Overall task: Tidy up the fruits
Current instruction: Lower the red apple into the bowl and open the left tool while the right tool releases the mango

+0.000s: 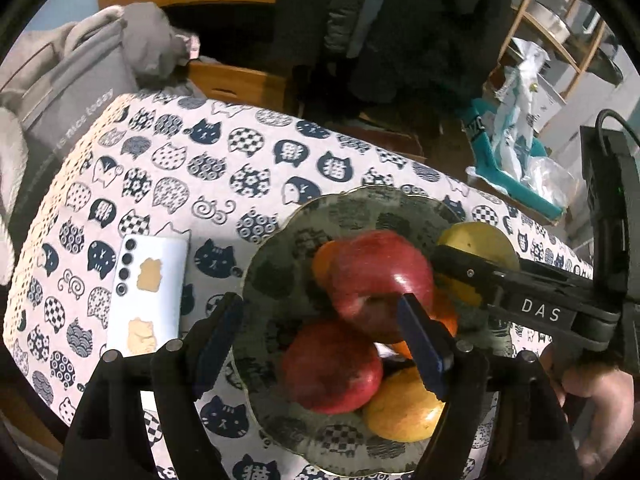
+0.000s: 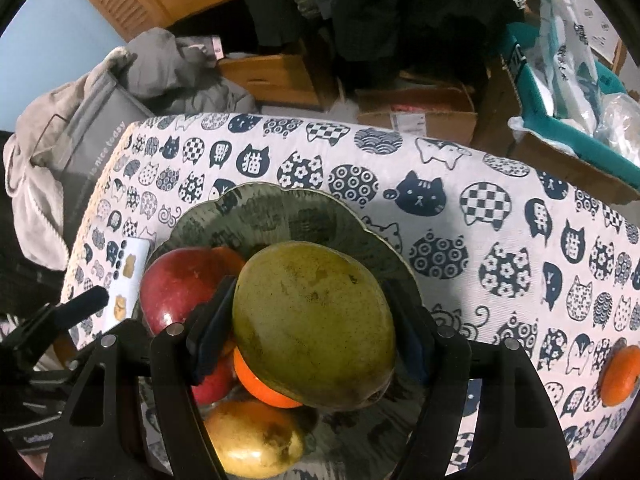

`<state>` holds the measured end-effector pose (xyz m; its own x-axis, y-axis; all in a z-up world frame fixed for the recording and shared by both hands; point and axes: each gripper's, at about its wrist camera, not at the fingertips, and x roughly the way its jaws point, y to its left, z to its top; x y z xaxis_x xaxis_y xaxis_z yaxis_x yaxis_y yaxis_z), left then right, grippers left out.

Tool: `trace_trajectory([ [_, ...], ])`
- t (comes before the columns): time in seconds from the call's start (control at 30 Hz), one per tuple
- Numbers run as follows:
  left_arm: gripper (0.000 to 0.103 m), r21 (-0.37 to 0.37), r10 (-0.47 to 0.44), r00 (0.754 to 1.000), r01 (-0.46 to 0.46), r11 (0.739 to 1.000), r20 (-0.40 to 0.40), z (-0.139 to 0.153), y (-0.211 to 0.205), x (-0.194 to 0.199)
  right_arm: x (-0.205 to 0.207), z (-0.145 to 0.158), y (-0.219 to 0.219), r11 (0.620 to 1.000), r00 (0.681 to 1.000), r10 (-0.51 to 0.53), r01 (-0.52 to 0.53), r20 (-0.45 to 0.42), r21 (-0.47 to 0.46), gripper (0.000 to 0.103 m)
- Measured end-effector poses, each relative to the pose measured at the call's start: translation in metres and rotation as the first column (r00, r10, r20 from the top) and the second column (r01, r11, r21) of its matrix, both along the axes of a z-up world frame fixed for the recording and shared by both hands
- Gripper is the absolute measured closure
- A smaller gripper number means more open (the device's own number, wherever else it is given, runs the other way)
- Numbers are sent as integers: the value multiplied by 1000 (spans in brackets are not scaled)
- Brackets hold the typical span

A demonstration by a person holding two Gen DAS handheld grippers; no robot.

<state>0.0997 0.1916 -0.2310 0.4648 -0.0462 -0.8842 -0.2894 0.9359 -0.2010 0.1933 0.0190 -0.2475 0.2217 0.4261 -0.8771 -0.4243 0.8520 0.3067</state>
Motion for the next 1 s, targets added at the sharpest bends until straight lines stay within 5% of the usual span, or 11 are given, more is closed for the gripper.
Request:
trace_trajectory([
  [0.43,22,-19,28,999,-28,999,42,15,9,-11,-3,30,12,999,997,12,-16,75,49,27],
  [1.0,22,12,-13,985,11,1000,171,70,-12,-29,-34,107,-17,999,953,-15,27,302,-37,27],
])
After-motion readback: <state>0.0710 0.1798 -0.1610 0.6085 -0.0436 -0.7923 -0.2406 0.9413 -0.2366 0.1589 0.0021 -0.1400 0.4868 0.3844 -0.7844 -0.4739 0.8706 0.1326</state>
